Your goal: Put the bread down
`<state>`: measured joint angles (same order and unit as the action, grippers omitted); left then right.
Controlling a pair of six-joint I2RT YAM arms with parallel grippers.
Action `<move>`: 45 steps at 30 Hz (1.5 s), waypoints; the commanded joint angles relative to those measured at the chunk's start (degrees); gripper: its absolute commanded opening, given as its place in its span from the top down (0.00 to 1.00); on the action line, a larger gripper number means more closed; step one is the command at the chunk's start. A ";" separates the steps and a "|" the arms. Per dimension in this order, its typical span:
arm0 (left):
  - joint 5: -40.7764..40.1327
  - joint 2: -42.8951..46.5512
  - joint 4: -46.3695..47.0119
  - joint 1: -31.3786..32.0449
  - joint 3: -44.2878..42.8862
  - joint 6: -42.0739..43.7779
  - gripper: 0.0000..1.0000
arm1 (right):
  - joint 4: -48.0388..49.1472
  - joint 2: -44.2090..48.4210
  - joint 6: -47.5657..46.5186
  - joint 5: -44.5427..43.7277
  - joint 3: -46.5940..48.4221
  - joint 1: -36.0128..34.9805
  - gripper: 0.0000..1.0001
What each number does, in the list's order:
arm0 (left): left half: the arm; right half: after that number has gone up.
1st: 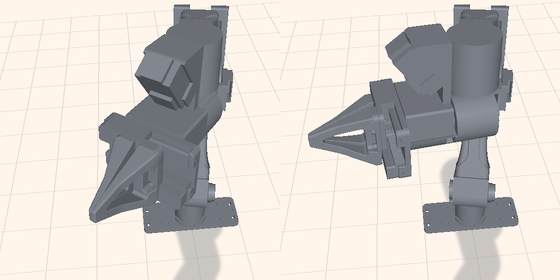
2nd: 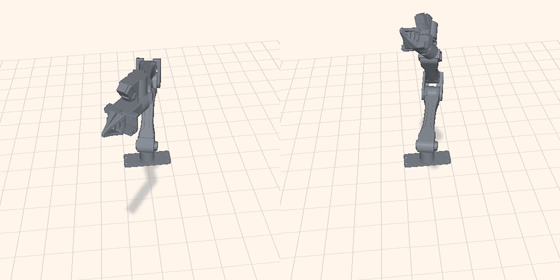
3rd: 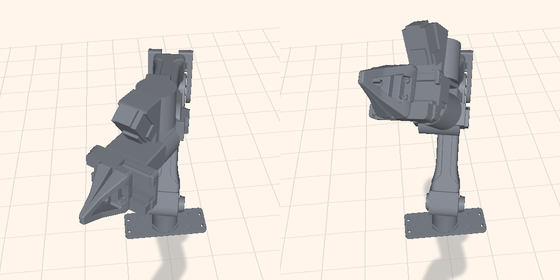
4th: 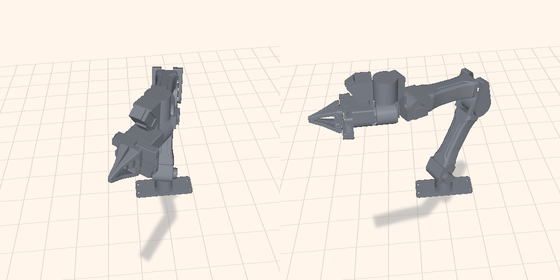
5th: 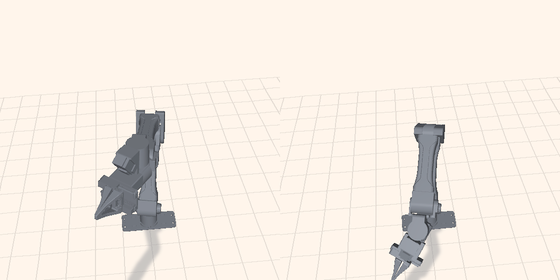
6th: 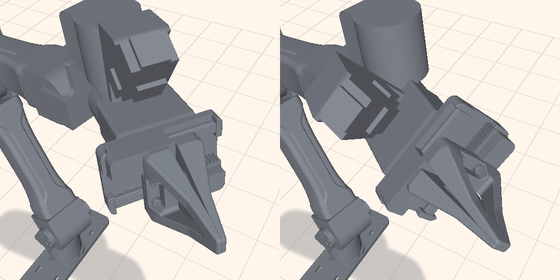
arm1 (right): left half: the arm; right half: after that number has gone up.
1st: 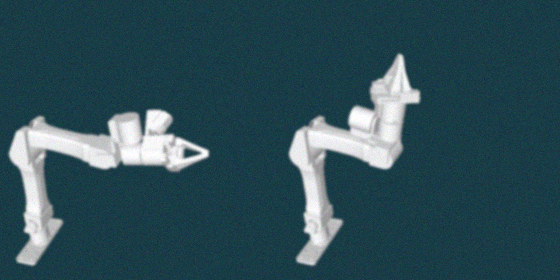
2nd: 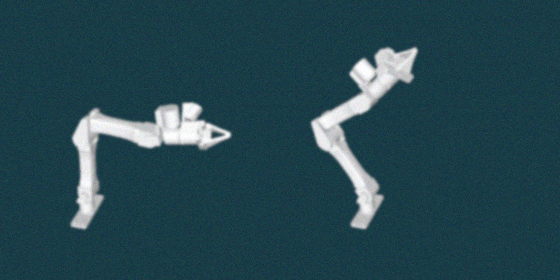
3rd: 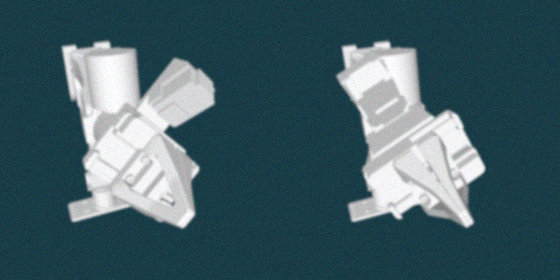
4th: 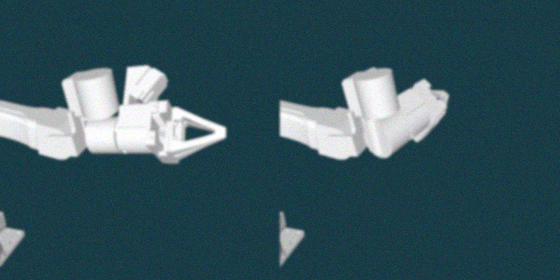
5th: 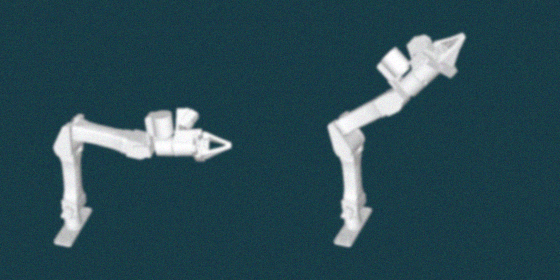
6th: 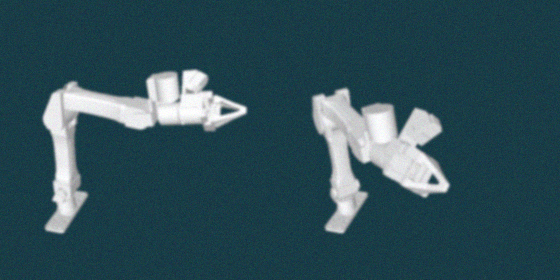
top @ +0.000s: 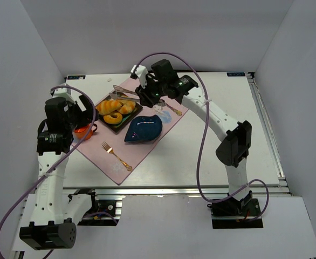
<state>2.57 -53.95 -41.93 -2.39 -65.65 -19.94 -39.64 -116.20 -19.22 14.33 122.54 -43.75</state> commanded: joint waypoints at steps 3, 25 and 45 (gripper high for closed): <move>-0.11 2.62 2.99 0.20 -0.97 0.17 0.02 | 0.34 -2.45 -4.42 6.32 2.26 2.35 0.51; -3.53 3.68 2.91 0.11 -0.80 0.43 0.02 | 4.30 -10.71 -5.83 9.67 6.31 4.64 0.40; -4.76 3.77 2.56 0.20 -0.80 0.61 0.02 | 7.56 -17.21 -6.18 10.19 8.50 4.63 0.35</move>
<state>-1.54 -51.13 -39.42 -2.39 -65.65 -19.49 -34.92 -133.08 -24.64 23.11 128.25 -39.29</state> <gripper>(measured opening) 0.981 0.649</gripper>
